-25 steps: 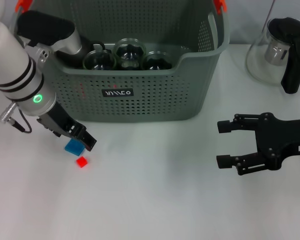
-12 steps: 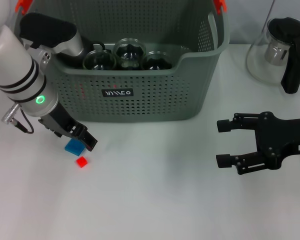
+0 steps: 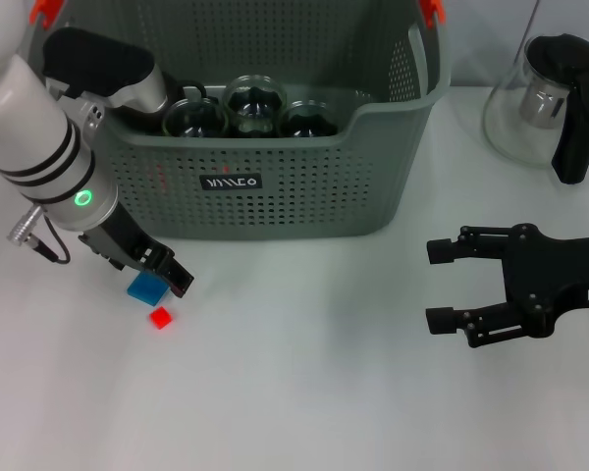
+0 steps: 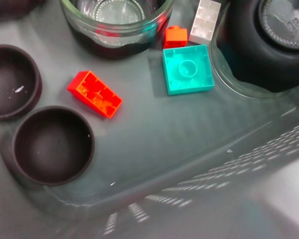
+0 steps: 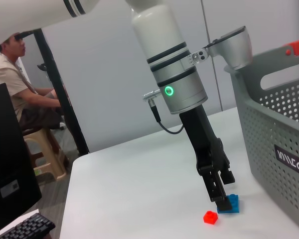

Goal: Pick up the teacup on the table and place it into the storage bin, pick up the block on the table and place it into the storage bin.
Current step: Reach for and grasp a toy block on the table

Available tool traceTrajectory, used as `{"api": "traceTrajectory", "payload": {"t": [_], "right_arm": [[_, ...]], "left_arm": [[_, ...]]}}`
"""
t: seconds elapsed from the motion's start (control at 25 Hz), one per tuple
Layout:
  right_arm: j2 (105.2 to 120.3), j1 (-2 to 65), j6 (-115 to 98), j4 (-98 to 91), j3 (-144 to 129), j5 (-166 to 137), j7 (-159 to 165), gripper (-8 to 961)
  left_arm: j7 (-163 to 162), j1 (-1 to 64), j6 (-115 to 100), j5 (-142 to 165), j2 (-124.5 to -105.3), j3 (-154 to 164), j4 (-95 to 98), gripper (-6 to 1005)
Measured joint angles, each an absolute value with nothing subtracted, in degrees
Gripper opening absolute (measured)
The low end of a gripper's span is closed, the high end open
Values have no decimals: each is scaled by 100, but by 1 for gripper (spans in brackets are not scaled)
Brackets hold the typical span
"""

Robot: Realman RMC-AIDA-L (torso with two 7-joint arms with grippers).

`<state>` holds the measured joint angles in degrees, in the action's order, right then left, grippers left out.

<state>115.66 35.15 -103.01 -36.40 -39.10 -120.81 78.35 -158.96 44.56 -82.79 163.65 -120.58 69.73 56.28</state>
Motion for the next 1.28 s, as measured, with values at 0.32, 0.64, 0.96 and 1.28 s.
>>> {"api": "traceTrajectory", "payload": {"t": [0.32,0.64,0.96,1.28], "right_arm": [[11569,3495,-10301,-3640,-3888,-12076,7824,944],[11575,3515,-10301,-3639,-3893,-12076,7822,944],[11575,3533,-10300,-3638,-3893,-12080,7823,945],[11582,3494,-10300,-3638,-3887,-12076,7808,945]], "left_arm": [[-15899,4456,-8204,16365,-12068,7043,5510,937],[-15899,4434,-8091,16365,-12076,7058,5458,935],[-15880,4453,-8136,16365,-12066,7200,5498,932],[-15746,4408,-8291,16365,-12046,7267,5843,930]]}}
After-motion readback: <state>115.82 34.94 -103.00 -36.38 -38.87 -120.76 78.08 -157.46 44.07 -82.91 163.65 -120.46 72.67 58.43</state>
